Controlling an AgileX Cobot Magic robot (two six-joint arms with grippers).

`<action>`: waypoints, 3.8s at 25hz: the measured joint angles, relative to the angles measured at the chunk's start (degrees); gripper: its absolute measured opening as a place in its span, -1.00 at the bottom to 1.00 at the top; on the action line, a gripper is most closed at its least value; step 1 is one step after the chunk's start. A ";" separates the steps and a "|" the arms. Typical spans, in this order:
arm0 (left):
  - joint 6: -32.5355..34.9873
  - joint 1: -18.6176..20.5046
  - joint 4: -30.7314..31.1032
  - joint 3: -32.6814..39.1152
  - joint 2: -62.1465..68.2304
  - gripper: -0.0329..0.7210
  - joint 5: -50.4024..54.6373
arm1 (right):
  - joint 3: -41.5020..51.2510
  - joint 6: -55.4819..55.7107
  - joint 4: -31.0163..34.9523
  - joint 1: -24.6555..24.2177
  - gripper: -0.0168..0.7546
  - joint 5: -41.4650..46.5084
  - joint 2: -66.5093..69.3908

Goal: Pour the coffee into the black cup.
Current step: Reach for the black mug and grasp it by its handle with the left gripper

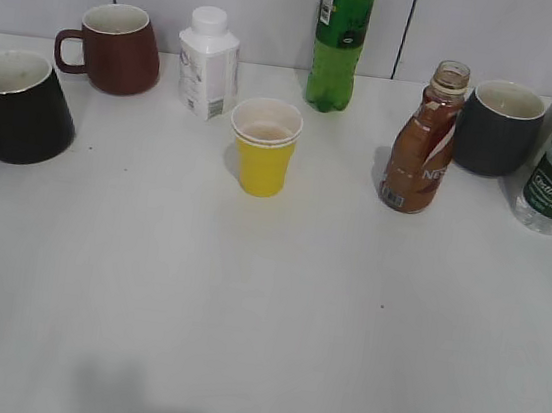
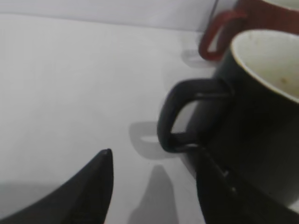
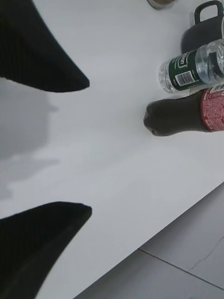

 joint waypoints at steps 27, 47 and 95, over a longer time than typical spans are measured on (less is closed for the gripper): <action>4.02 0.00 -4.61 -0.43 6.51 0.24 -10.64 | 0.00 0.00 0.00 0.00 0.52 0.00 0.00; 4.39 0.00 -1.83 -4.20 7.79 0.24 -10.99 | 0.00 0.00 0.00 0.00 0.52 0.00 0.00; 4.19 0.00 15.54 -22.72 17.43 -0.43 -11.06 | 0.00 0.00 0.00 0.00 0.52 0.00 0.00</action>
